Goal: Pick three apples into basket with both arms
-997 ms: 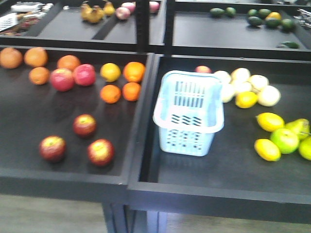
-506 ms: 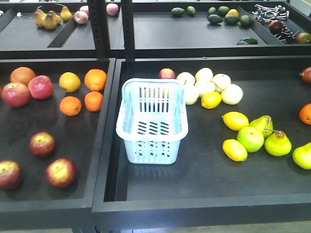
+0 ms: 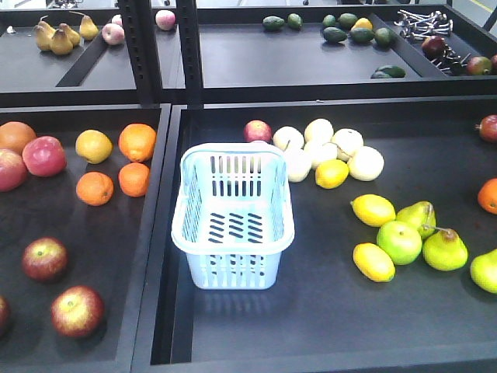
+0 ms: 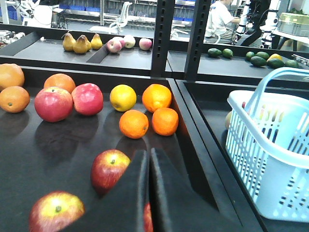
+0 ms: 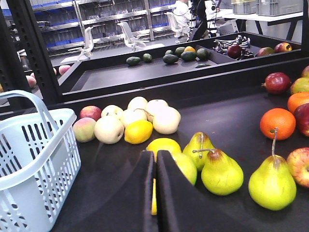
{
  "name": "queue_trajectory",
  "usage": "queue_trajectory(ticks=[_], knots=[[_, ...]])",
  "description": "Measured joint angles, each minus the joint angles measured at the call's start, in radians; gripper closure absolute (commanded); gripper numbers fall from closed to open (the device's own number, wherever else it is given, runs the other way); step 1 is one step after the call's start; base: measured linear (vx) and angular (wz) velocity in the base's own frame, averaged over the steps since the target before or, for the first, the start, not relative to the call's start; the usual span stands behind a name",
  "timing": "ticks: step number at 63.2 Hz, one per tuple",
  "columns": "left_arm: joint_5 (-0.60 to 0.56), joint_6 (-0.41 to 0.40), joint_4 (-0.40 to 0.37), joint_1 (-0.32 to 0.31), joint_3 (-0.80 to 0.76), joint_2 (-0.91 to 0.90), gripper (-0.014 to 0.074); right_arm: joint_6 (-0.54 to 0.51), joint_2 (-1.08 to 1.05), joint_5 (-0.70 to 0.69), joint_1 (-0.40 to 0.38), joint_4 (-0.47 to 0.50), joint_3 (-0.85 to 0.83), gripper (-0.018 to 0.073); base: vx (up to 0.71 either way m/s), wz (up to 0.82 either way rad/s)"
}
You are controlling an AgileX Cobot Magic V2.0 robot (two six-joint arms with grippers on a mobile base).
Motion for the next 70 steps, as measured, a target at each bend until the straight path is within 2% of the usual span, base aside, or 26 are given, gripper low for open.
queue_trajectory(ticks=[70], knots=[[0.000, 0.000, 0.000, 0.000, 0.000, 0.000, 0.0603, 0.000, 0.000, 0.000, 0.000, 0.000, 0.000, 0.0564, 0.07, 0.05]])
